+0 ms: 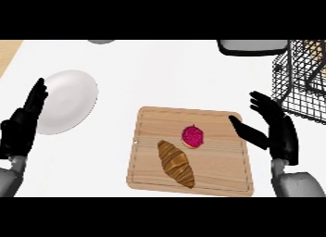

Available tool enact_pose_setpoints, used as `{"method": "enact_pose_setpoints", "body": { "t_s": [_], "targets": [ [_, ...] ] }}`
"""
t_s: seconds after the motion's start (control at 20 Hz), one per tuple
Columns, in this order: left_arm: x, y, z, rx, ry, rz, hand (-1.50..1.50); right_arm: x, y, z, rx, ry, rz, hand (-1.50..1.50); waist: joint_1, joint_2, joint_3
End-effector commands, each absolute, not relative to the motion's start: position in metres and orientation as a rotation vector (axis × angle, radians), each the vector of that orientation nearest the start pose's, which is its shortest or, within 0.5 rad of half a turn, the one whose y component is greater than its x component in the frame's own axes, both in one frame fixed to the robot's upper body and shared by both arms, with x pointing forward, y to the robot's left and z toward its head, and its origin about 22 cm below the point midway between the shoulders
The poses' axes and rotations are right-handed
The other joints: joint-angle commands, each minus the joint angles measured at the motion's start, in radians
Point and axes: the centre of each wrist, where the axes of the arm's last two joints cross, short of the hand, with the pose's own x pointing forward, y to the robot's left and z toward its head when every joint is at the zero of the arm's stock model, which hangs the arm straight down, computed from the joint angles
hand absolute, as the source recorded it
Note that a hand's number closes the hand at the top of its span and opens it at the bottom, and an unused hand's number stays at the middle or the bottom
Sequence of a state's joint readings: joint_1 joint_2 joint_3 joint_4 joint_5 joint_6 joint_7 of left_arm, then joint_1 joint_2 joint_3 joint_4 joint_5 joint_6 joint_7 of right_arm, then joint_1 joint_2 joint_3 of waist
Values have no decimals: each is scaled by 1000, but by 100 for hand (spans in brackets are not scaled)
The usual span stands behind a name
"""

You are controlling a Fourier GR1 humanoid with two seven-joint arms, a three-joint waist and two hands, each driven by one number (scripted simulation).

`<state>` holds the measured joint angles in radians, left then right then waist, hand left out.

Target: Pick the cupcake from the cutting board and place it in the tiered basket

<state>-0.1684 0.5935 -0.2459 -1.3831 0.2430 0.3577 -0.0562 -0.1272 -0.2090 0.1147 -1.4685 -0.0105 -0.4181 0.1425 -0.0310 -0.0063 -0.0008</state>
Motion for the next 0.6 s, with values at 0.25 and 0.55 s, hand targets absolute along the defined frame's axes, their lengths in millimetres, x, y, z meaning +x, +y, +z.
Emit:
{"method": "enact_pose_setpoints", "body": {
  "t_s": [0.25, 0.55],
  "targets": [
    [278, 309, 30, 438, -1532, -210, 0, 237, -269, 87, -469, -1308, 325, -150, 13, 0, -3],
    [271, 301, 23, 419, -1521, -254, 0, 259, -245, 141, -496, -1138, 643, -150, 48, 4, -2]
  ]
}}
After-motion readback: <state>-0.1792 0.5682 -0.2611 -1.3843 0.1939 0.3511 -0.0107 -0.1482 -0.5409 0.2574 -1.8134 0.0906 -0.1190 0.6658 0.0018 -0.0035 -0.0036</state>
